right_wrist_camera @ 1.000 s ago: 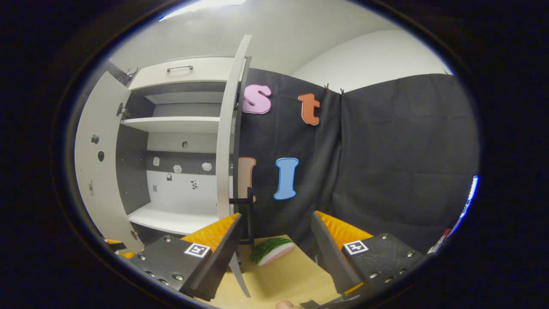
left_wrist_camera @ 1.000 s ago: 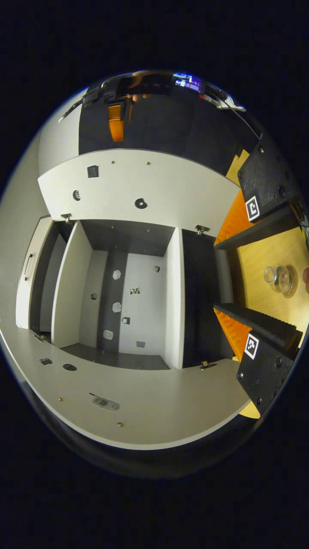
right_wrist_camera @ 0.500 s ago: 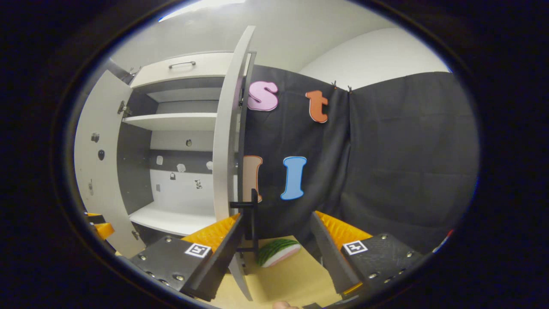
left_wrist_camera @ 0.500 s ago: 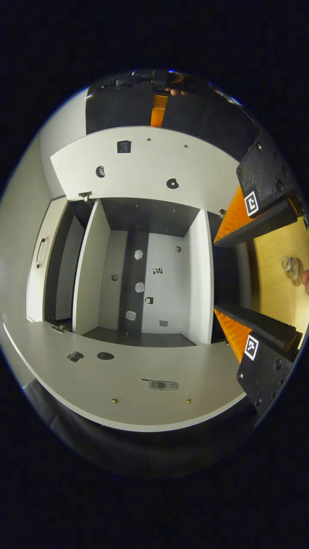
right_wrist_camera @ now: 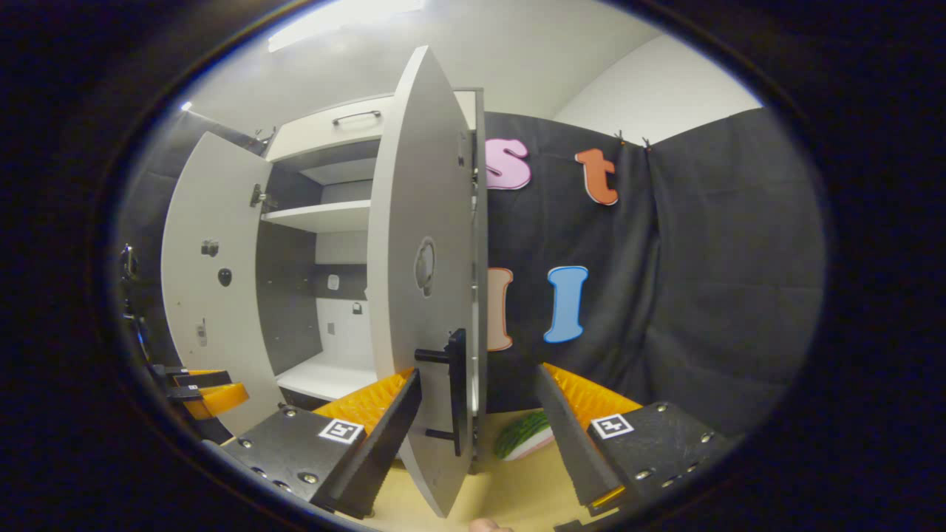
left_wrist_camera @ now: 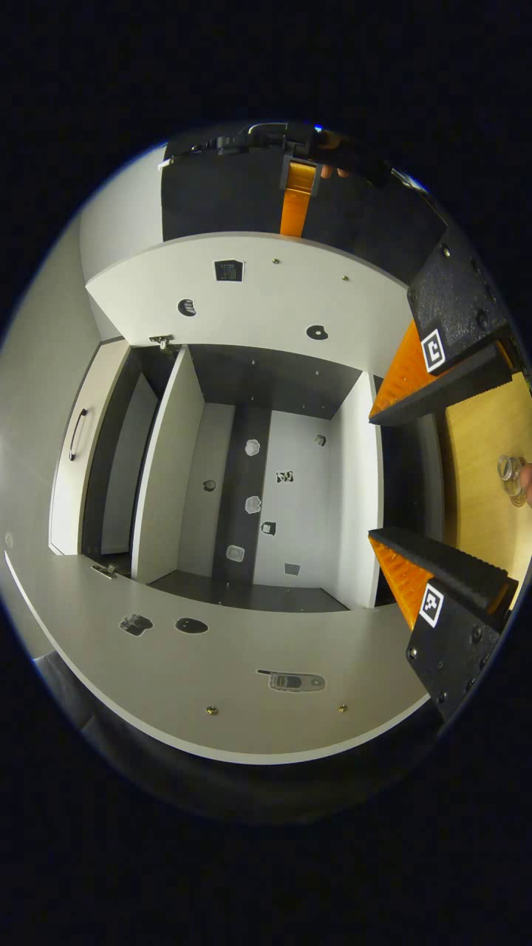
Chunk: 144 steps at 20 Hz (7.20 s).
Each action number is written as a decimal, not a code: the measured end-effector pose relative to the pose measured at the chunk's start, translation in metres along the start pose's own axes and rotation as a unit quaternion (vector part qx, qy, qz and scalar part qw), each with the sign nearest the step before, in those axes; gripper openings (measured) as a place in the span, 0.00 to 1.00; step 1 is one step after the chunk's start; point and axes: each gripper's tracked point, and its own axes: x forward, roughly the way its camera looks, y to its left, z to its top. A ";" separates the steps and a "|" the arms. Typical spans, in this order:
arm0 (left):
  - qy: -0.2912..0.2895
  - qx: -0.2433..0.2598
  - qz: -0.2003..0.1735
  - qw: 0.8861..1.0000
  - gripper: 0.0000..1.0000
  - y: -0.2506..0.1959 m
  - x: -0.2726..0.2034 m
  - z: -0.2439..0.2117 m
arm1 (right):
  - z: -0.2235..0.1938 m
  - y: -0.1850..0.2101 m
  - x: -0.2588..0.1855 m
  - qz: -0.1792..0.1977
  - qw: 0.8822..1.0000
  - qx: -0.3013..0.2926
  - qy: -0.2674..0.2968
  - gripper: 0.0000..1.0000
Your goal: Grasp the bottle in the cabinet with the left hand and place it on the coaster, then close the right door with the right hand and the left door with the left hand.
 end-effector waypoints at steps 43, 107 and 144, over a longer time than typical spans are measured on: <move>0.002 0.008 0.103 0.995 0.88 0.061 -0.036 0.007 | -0.021 0.169 0.160 0.116 0.993 -0.002 0.010 1.00; -0.037 0.024 -0.023 0.999 0.87 0.069 0.033 0.038 | -0.017 0.019 0.027 -0.110 0.994 -0.024 -0.017 0.97; -0.020 0.087 0.003 0.996 0.92 0.026 0.125 0.064 | -0.058 -0.106 -0.037 -0.203 0.979 0.011 0.017 1.00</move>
